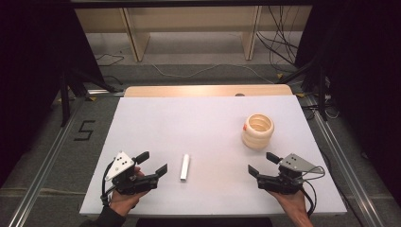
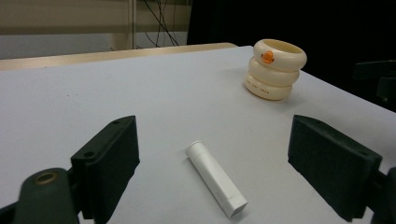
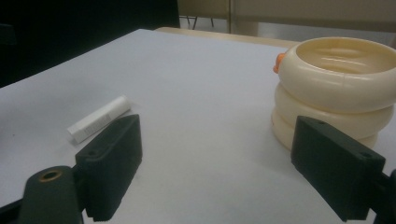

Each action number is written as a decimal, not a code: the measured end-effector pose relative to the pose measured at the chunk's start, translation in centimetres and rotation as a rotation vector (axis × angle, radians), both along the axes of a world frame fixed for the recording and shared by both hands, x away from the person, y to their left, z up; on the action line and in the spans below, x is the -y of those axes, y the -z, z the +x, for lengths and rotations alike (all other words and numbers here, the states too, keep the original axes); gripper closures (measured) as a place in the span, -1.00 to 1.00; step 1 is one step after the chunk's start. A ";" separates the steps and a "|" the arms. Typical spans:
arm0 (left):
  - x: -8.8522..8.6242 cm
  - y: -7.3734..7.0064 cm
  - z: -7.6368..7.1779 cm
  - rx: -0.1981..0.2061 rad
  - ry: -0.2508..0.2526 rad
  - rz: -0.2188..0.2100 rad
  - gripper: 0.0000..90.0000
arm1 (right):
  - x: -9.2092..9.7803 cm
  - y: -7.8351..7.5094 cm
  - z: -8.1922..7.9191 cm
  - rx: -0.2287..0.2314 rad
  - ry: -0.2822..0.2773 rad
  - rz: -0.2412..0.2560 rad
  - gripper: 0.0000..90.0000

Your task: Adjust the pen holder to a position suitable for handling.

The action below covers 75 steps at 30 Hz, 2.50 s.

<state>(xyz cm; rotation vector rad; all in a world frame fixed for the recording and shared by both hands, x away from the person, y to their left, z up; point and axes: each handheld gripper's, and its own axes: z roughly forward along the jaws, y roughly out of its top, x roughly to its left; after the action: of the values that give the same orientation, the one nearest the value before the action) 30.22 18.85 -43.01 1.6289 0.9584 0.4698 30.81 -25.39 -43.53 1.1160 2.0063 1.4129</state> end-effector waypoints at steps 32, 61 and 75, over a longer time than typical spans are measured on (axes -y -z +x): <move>0.0 0.0 0.0 0.006 -0.004 -0.001 -0.65 | 1.6 -0.8 1.0 0.038 0.102 -0.043 -0.54; -0.1 0.0 0.0 0.008 -0.009 -0.011 -0.65 | 5.7 0.5 7.5 0.013 0.314 -0.128 -0.22; -0.1 0.0 -0.1 0.013 -0.007 -0.009 -0.65 | 7.3 1.8 10.5 -0.055 0.369 -0.117 0.80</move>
<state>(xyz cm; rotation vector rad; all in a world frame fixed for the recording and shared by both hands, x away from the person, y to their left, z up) 30.12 18.93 -42.97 1.6134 0.9550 0.4799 41.28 -32.66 -45.32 1.3976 1.7757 1.0749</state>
